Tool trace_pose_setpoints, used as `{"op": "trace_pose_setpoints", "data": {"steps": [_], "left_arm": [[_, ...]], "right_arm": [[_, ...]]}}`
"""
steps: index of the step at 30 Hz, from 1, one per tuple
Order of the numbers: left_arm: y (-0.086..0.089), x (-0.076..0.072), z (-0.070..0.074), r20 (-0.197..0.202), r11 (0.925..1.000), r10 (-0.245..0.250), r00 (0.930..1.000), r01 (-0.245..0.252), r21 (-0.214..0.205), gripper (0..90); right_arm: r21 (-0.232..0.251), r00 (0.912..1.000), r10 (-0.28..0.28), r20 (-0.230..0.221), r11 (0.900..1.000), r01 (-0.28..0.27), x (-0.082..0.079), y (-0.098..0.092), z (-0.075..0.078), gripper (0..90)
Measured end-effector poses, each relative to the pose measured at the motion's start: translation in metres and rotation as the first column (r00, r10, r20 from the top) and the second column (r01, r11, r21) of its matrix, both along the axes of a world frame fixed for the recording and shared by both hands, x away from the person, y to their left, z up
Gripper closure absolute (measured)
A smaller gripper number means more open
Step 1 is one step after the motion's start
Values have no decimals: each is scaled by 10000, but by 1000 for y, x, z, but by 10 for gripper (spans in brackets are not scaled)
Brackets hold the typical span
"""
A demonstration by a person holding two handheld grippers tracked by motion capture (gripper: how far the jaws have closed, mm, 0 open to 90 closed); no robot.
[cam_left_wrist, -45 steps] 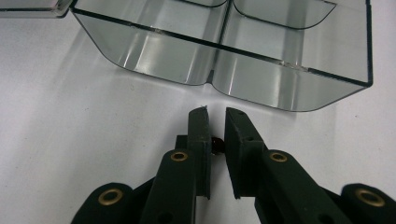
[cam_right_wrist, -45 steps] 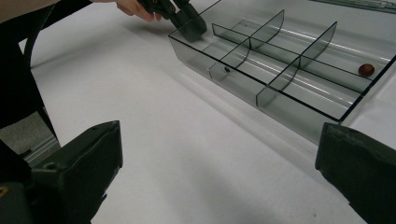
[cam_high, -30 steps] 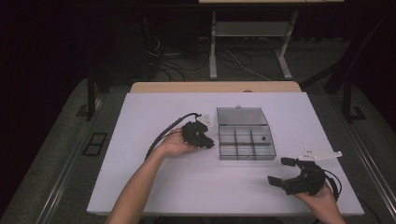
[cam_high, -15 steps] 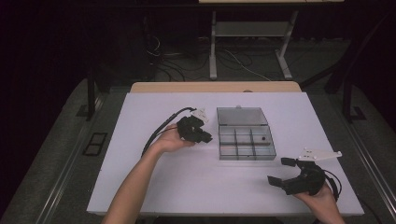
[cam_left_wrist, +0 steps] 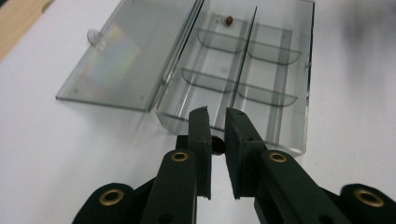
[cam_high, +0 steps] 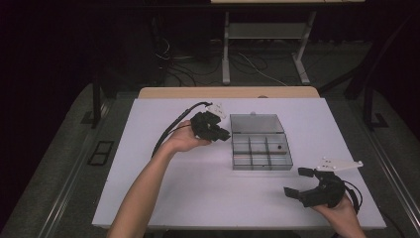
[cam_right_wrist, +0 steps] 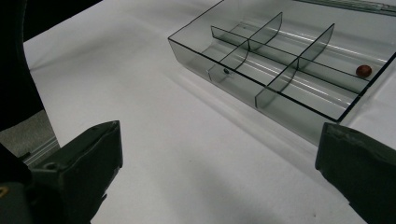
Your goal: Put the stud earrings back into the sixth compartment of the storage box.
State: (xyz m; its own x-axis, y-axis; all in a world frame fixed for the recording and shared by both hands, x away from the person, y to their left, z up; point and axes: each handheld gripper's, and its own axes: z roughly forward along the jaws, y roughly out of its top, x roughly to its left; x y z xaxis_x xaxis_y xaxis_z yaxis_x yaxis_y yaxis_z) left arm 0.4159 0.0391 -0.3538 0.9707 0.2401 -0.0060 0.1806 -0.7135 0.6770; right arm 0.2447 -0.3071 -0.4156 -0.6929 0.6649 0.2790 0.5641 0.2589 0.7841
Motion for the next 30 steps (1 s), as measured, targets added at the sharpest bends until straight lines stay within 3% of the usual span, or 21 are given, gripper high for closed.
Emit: {"op": "trace_pose_setpoints", "data": {"steps": [13,22,30], "left_arm": [[-30,5,27,545,9990,-436,9976,440,-51,798],[-54,10,34,719,9984,-533,9960,544,-134,798],[-78,10,30,724,9974,-583,9957,611,-374,797]], "right_arm": [[29,10000,-8,31,10000,8,0,0,0,8],[72,10000,-15,34,10000,15,0,-1,0,8],[64,10000,1,40,10000,-1,0,-1,1,8]]}}
